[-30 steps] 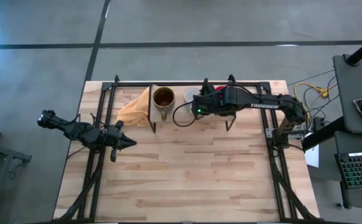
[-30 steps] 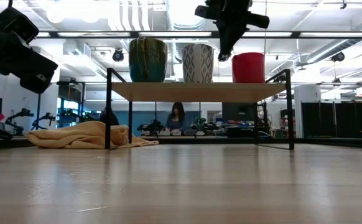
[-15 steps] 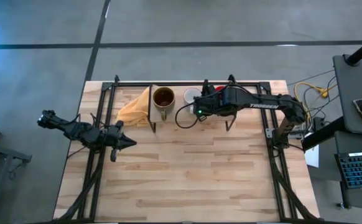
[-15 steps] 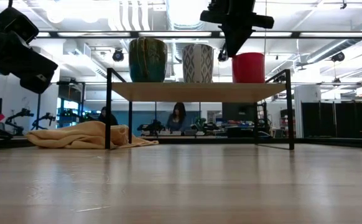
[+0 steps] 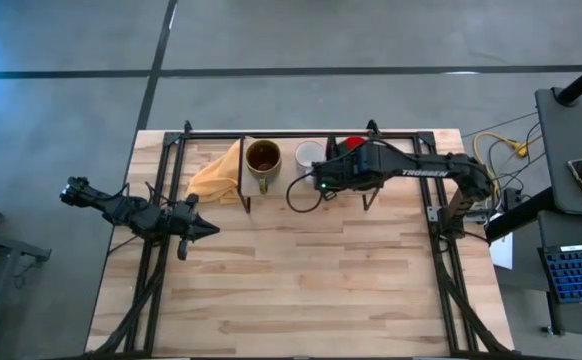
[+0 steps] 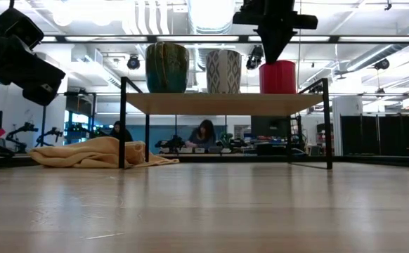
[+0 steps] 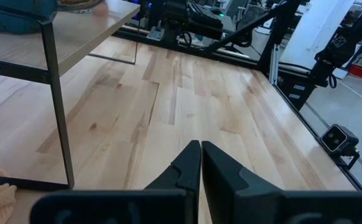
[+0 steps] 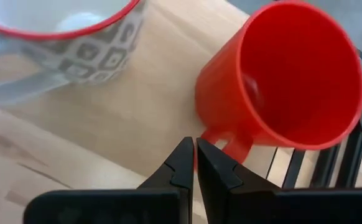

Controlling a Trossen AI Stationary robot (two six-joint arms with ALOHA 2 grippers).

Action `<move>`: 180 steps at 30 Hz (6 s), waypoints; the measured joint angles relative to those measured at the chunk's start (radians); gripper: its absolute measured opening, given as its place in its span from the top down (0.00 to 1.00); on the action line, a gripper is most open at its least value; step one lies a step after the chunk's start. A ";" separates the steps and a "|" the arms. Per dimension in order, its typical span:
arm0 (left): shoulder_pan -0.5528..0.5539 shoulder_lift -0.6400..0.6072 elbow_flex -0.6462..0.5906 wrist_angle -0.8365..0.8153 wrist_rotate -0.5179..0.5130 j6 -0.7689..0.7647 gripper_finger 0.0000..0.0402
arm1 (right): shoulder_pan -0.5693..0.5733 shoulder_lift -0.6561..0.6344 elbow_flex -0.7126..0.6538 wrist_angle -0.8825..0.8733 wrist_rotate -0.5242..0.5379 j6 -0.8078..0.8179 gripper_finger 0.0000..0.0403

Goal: Stack small to large cups/mugs on shelf
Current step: Put the red mug on the shelf, then return to Home Position

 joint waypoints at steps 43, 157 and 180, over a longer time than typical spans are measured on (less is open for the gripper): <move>0.000 0.000 0.000 0.000 0.000 0.000 1.00 | -0.247 -0.057 0.223 -0.085 0.053 0.047 0.97; 0.000 0.000 0.000 0.000 0.000 0.000 1.00 | 0.617 -1.152 -1.238 1.645 0.144 -0.679 0.97; 0.000 -0.001 0.000 0.000 0.000 0.000 1.00 | 0.618 -1.493 -1.790 1.783 0.189 -0.711 0.97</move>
